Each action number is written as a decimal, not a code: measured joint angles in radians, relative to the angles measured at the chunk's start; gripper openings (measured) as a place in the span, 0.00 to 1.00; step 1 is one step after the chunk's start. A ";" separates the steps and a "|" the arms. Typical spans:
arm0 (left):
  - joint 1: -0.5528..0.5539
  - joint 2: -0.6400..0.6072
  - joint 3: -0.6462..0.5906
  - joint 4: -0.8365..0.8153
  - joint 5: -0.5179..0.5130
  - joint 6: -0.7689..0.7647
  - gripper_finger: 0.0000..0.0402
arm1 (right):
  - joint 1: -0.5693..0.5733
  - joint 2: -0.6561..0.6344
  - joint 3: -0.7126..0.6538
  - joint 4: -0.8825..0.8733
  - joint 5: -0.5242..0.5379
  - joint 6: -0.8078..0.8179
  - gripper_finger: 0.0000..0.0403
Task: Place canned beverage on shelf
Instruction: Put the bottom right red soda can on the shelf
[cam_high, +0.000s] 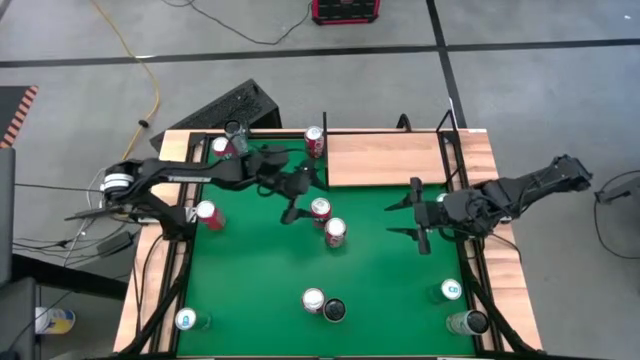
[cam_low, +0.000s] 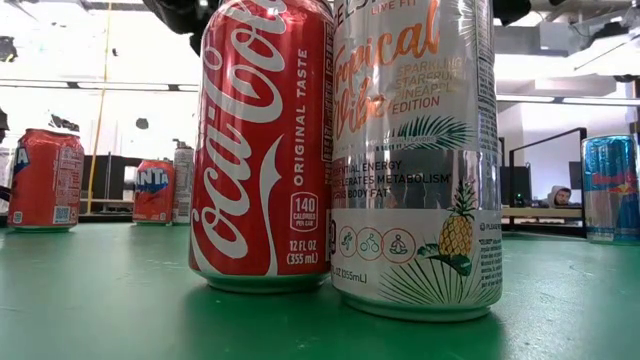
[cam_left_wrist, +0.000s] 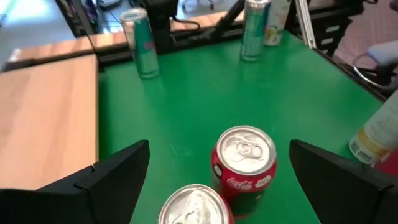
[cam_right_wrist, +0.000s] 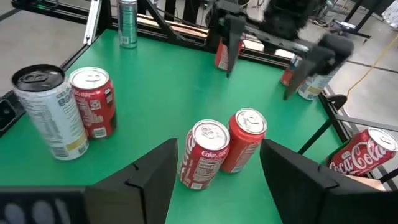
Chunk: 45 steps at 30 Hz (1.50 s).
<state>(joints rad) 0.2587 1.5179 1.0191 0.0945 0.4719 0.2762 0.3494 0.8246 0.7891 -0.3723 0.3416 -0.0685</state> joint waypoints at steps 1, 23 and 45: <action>0.001 0.019 0.014 -0.013 0.002 0.010 0.92 | 0.004 0.000 0.000 -0.002 0.000 0.000 0.64; 0.003 0.186 0.138 -0.270 -0.067 0.114 0.92 | 0.035 0.000 0.001 -0.050 0.000 0.014 0.64; -0.023 0.186 0.138 -0.316 -0.172 0.123 0.92 | 0.035 0.000 0.001 -0.045 0.000 0.016 0.64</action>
<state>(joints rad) 0.2354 1.7035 1.1568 -0.2218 0.3003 0.3988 0.3847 0.8246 0.7898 -0.4171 0.3420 -0.0528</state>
